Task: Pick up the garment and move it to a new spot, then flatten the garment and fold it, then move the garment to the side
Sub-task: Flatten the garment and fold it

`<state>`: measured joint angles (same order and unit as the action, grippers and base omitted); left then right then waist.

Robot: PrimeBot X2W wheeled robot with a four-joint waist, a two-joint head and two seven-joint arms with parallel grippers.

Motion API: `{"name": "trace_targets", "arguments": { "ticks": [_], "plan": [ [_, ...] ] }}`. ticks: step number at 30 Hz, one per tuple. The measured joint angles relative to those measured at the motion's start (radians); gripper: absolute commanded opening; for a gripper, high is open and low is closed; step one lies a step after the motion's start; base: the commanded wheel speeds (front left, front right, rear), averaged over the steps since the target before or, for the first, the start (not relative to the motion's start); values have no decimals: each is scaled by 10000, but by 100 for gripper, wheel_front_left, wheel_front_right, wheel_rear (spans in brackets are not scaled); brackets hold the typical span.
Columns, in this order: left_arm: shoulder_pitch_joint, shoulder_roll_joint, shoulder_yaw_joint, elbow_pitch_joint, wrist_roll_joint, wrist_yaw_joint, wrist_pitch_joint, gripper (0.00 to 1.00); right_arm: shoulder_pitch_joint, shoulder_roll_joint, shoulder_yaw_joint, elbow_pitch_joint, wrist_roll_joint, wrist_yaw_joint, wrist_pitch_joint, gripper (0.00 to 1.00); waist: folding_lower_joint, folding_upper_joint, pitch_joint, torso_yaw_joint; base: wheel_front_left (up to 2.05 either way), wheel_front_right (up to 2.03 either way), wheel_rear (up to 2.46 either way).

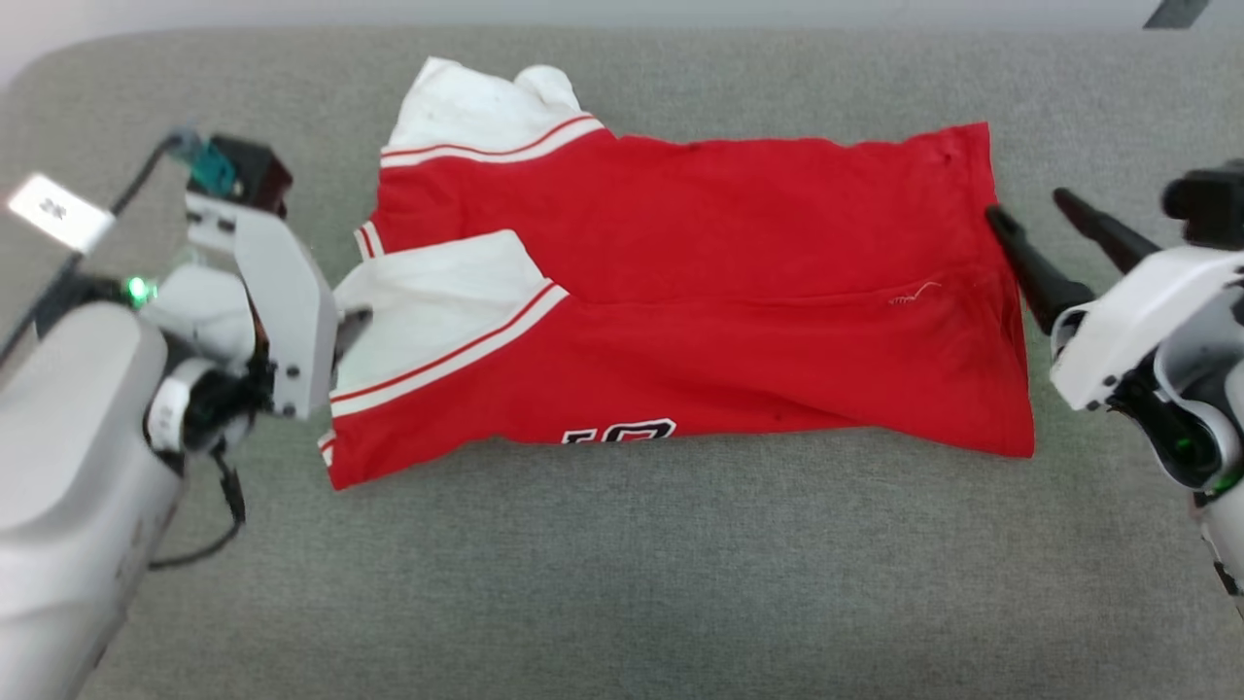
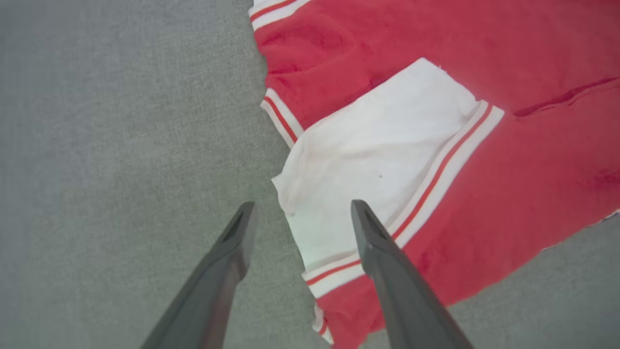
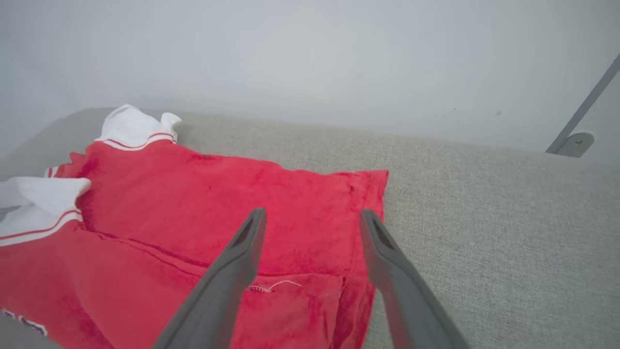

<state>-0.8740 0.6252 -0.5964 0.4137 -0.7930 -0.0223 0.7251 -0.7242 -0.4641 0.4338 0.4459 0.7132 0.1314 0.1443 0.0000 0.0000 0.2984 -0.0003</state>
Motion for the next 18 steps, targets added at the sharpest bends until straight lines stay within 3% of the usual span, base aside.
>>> {"name": "trace_targets", "arguments": {
  "ticks": [8, 11, 18],
  "plan": [
    [1307, 541, 94, -1990, -663, 1406, 1630, 100, 1234, 357, -1797, -1189, -479, 0, -1482, 100, 0, 0, -475, 119, 0, 0, 0],
    [1782, 696, 98, -2322, -826, 1743, 1912, 100, 1708, 639, -2510, -1749, -769, 0, -1701, 100, 0, 0, -526, 64, 0, 0, 0],
    [2310, 667, 257, -2061, -1064, 1944, 1674, 100, 2835, 1409, -3847, -3231, -1429, 0, -1572, 100, 0, 0, -462, -202, 0, 0, 0]
  ]
}}
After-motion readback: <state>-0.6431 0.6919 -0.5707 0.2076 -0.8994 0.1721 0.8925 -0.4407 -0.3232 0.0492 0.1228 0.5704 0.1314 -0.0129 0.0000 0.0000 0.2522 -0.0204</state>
